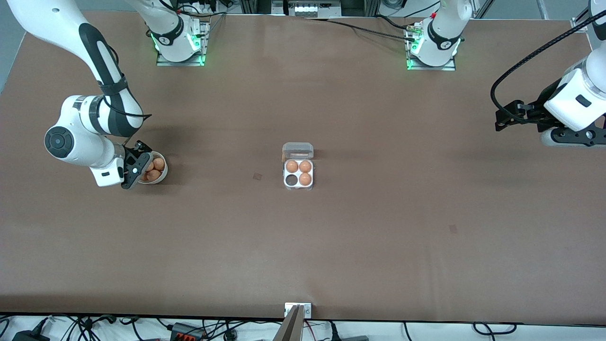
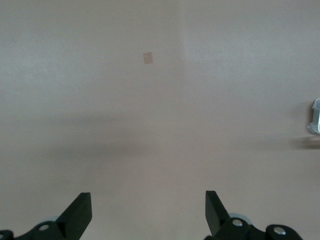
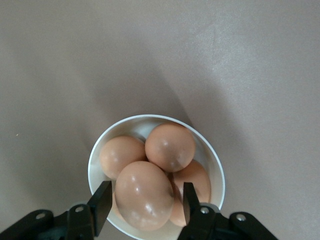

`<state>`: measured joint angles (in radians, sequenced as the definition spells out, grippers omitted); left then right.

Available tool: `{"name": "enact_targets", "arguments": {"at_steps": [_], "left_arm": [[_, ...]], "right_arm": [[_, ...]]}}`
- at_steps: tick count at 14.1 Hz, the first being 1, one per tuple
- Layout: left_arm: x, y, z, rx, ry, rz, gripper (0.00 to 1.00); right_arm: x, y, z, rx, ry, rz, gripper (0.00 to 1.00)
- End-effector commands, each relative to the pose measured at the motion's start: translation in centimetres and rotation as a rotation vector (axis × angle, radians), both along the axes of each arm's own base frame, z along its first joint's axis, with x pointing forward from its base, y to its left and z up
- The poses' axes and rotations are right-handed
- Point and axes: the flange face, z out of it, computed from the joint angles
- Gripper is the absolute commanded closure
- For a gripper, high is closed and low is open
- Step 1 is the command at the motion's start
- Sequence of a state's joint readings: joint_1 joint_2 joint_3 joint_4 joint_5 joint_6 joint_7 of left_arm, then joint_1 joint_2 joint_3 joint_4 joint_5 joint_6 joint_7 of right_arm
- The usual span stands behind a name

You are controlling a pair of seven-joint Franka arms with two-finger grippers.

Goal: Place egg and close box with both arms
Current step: 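Lower the right gripper into the bowl and grasp one brown egg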

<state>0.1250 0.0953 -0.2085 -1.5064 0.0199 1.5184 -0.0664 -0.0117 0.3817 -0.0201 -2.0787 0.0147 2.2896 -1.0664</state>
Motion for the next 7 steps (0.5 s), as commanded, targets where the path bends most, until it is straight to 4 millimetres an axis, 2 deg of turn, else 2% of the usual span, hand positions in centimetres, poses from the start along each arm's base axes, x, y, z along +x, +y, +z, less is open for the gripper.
{"name": "enact_targets", "arguments": {"at_steps": [1, 3, 5, 7], "left_arm": [[-0.3, 0.2, 0.9, 0.010, -0.001, -0.021, 0.00], [-0.3, 0.1, 0.9, 0.010, -0.001, -0.022, 0.00], [-0.3, 0.0, 0.9, 0.010, -0.001, -0.024, 0.00], [-0.3, 0.0, 1.0, 0.010, -0.003, -0.024, 0.00]], "right_arm": [[-0.1, 0.0, 0.5, 0.008, -0.009, 0.017, 0.72], [0.1, -0.1, 0.9, 0.009, -0.015, 0.013, 0.85], [0.7, -0.1, 2.0, 0.014, -0.015, 0.006, 0.87], [2.1, -0.3, 4.2, 0.020, -0.003, -0.003, 0.89]]}}
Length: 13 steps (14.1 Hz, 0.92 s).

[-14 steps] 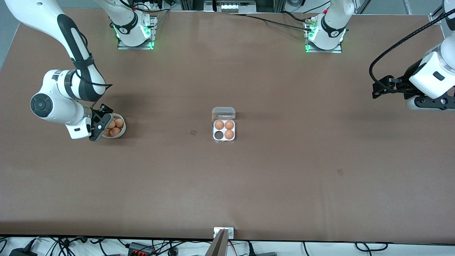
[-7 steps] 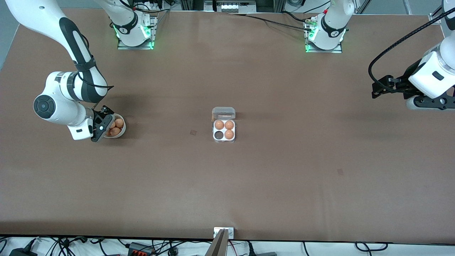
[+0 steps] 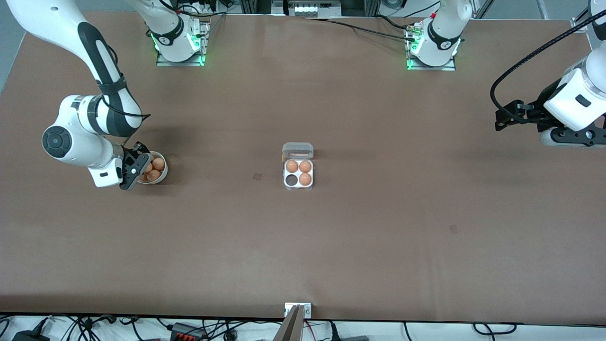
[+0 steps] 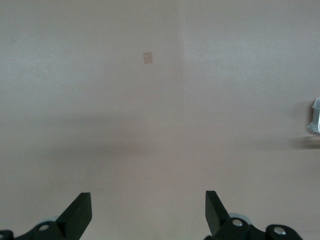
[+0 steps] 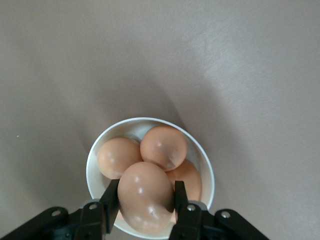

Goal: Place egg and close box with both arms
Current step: 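Lift the egg and carry it to the clear egg box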

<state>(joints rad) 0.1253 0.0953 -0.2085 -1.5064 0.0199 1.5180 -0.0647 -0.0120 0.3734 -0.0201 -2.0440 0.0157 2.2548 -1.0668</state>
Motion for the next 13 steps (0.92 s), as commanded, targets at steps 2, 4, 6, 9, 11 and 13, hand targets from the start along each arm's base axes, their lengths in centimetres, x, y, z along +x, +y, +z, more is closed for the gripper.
{"name": "enact_targets", "arguments": {"at_steps": [2, 4, 6, 9, 11, 13], "left_arm": [[-0.3, 0.1, 0.9, 0.010, 0.000, -0.021, 0.00], [-0.3, 0.1, 0.9, 0.010, 0.000, -0.021, 0.00], [-0.4, 0.1, 0.9, 0.010, 0.003, -0.021, 0.00], [-0.4, 0.1, 0.9, 0.010, 0.008, -0.023, 0.00], [-0.4, 0.2, 1.0, 0.010, 0.005, -0.021, 0.00], [-0.4, 0.3, 0.9, 0.010, 0.006, -0.020, 0.00]], "right_arm": [[2.7, -0.3, 6.1, 0.071, -0.007, -0.055, 0.89], [3.9, 0.1, 7.5, 0.179, -0.024, -0.148, 0.89], [4.5, 1.0, 7.6, 0.285, -0.046, -0.248, 0.89], [5.4, 4.6, 6.8, 0.342, -0.078, -0.318, 0.89], [5.5, 8.9, 7.1, 0.402, -0.093, -0.323, 0.89], [5.5, 13.0, 6.2, 0.443, -0.115, -0.328, 0.89]]}}
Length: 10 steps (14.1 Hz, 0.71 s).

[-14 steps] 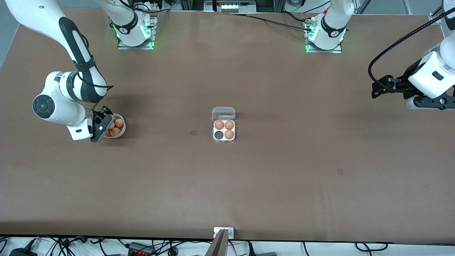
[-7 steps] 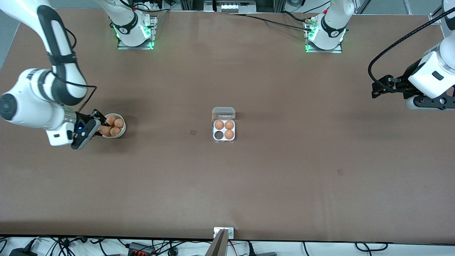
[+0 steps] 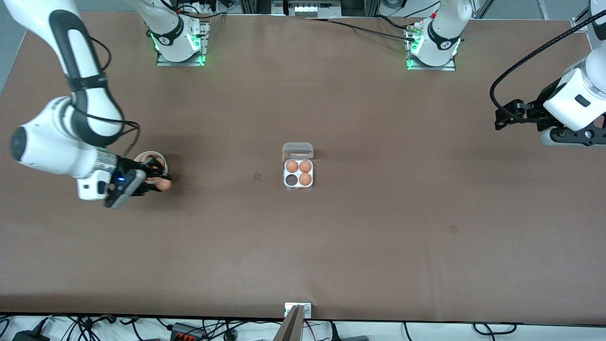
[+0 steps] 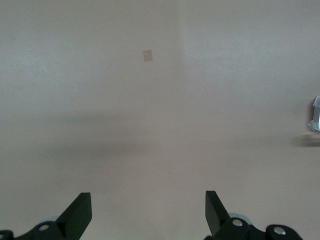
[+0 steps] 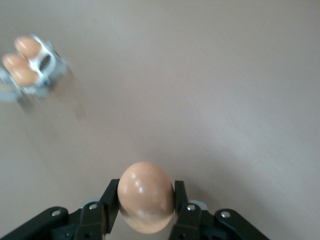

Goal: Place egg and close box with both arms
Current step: 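Lift the egg and carry it to the clear egg box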

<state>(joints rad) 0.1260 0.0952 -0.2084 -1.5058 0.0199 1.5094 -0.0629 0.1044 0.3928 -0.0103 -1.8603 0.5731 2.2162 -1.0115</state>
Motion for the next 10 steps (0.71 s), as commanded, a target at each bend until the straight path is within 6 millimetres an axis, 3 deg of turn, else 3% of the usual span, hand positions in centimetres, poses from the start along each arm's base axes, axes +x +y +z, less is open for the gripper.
{"name": "enact_targets", "arguments": {"at_steps": [1, 3, 6, 10], "left_arm": [[-0.3, 0.1, 0.9, 0.010, -0.002, -0.020, 0.00], [-0.3, 0.4, 0.9, 0.010, 0.000, -0.015, 0.00], [-0.3, 0.5, 0.9, 0.010, 0.000, -0.014, 0.00], [-0.3, 0.3, 0.9, 0.010, 0.000, -0.017, 0.00]], "right_arm": [[0.3, 4.8, -0.6, 0.037, -0.033, -0.023, 0.89], [0.2, 8.2, -1.9, 0.071, -0.029, -0.020, 0.89], [0.1, 15.4, -1.4, 0.112, -0.059, 0.045, 0.89], [-1.8, 22.2, -3.1, 0.131, -0.106, 0.059, 0.89]]}}
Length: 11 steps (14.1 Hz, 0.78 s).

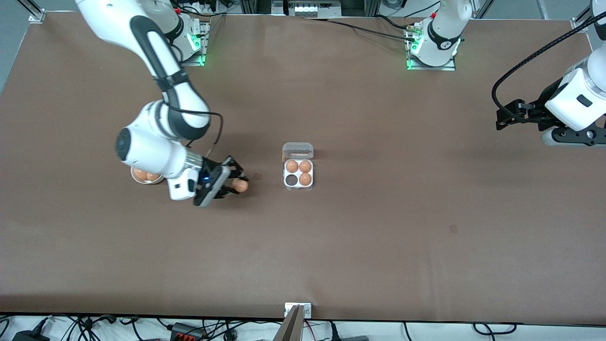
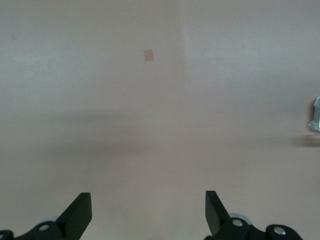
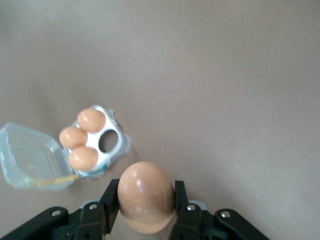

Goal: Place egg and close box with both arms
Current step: 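Lift the egg and carry it to the clear egg box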

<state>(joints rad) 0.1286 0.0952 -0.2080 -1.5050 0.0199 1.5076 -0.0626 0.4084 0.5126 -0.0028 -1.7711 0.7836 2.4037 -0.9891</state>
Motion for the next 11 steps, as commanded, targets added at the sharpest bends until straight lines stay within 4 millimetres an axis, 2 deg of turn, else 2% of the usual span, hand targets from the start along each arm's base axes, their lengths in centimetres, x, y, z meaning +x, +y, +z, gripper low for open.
{"name": "enact_targets", "arguments": {"at_steps": [1, 3, 6, 11], "left_arm": [[-0.3, 0.0, 0.9, 0.010, -0.001, -0.021, 0.00], [-0.3, 0.0, 0.9, 0.010, -0.001, -0.021, 0.00], [-0.3, 0.0, 0.9, 0.010, -0.001, -0.021, 0.00], [-0.3, 0.1, 0.9, 0.010, -0.001, -0.020, 0.00]], "right_arm": [[-1.2, 4.8, -1.4, 0.029, -0.032, -0.019, 0.89], [-2.2, 6.8, -3.5, 0.030, -0.039, -0.036, 0.89], [-2.4, 9.2, -4.9, 0.035, -0.057, -0.047, 0.89], [-3.7, 11.0, -7.1, 0.054, -0.009, -0.061, 0.89]]}}
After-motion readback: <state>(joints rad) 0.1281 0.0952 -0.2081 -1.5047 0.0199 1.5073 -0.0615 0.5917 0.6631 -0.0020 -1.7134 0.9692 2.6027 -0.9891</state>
